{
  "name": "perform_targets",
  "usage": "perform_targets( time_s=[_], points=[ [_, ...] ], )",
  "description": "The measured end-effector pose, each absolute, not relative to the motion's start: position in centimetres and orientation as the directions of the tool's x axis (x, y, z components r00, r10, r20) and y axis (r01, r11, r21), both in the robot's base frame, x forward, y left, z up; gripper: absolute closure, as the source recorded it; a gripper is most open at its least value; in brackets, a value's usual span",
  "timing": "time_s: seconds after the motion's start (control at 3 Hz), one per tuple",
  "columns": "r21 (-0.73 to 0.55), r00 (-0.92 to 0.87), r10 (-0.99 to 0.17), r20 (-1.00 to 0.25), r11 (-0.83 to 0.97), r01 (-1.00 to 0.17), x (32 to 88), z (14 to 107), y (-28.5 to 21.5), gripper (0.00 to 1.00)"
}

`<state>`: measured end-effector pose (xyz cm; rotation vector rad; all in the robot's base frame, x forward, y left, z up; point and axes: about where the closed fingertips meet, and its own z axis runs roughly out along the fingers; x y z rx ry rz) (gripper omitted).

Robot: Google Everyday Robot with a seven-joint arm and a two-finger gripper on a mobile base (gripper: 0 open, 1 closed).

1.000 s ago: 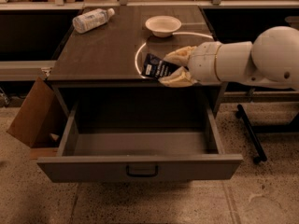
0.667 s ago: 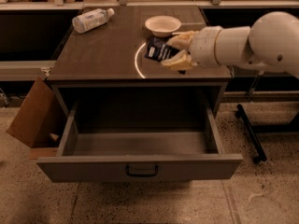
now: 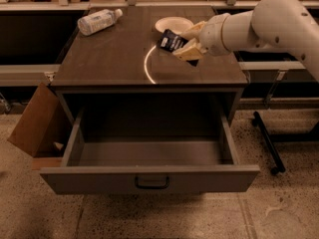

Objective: Pick rxbar blueberry from top drawer and place on counter

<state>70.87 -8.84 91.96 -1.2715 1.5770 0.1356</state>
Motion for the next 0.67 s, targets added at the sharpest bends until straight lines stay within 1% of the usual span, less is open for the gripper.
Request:
perform_targets(
  time_s=[0.33,0.67],
  points=[
    [-0.429,0.029,-0.662,-0.749,0.45,-0.783,73.2,90.1,-9.4,0.58],
    [-0.395,-0.022,-0.671,-0.741,0.462,-0.795,74.4,89.0,-9.7,0.35]
  ],
)
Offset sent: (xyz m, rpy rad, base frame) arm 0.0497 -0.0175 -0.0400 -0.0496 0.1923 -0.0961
